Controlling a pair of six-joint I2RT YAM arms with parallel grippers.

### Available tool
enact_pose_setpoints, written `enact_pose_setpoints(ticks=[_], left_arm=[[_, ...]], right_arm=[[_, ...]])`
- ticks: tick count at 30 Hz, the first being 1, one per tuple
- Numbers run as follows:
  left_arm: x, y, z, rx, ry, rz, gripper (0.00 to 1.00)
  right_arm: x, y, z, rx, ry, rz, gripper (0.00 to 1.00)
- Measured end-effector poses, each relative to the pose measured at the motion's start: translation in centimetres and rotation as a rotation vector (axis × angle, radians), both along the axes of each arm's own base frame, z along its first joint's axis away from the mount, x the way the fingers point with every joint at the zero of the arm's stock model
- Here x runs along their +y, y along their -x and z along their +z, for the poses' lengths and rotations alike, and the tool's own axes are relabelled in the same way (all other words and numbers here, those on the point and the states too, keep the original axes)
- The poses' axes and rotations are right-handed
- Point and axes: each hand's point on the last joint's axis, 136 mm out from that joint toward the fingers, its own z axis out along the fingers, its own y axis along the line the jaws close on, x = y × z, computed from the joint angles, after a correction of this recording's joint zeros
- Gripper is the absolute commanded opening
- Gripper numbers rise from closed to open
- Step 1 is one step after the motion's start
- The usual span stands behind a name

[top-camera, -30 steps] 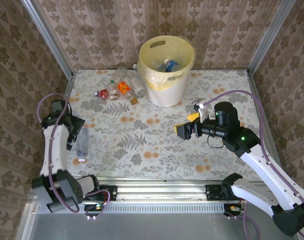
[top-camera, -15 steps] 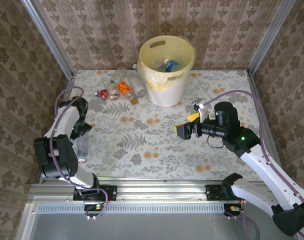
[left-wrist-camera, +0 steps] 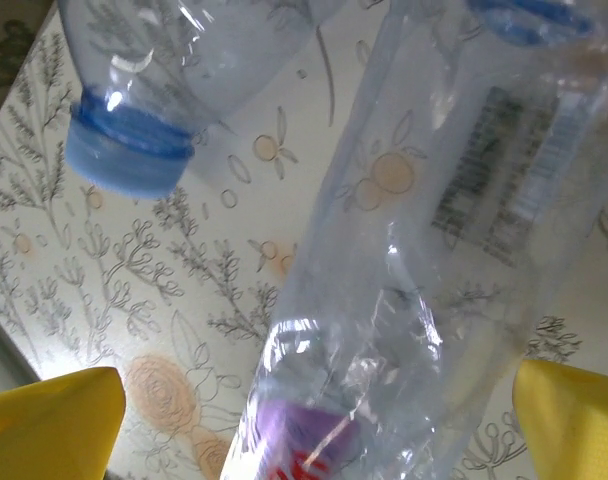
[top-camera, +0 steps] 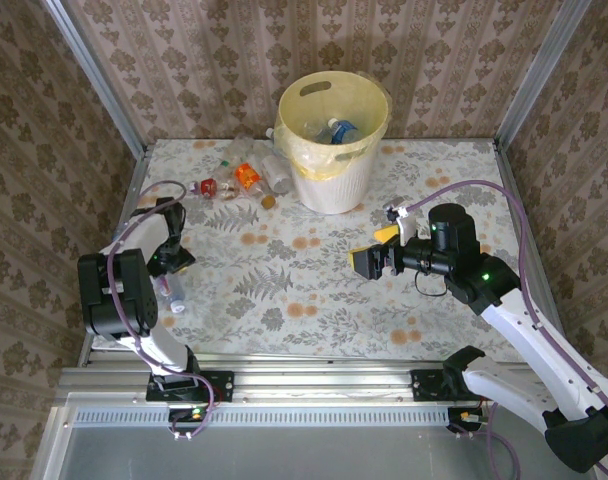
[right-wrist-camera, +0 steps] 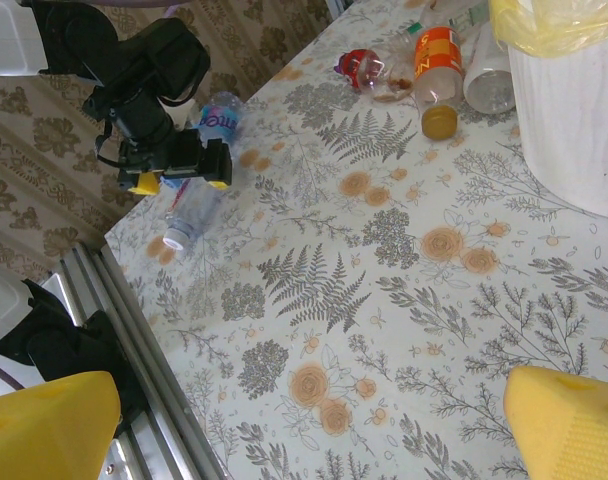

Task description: Throw the plastic bottles in the bin

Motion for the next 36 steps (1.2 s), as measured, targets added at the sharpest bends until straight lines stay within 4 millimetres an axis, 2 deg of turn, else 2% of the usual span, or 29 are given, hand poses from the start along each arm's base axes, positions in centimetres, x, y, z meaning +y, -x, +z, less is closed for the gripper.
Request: enact_pose_setpoints(ticks=[10, 16, 24, 28, 36], left_arm=[[-1.7, -0.7, -2.5, -0.040, 0.105, -0.056, 0.88], [-2.5, -1.4, -3.2, -0.075, 0.152, -0.076, 0.79], [-3.7, -1.9, -3.4, -0.143, 0.212, -0.099, 0.69], [-5.1, -2.6, -3.3, -0.183, 0.263, -0.137, 0.61], [-8.0, -3.3, -2.8, -0.262, 0.353, -0.219, 0.53]], right_arm=[[0.0, 0.0, 0.0, 0.000, 0.000, 0.000, 1.00], [0.0, 0.0, 0.0, 0.000, 0.000, 0.000, 1.00], [-0.1, 0.1, -0.6, 0.010, 0.005, 0.000, 1.00], [-0.1, 0.1, -0.5, 0.009, 0.004, -0.001, 1.00], [-0.1, 0.2, -0.7, 0.015, 0.004, -0.003, 1.00]])
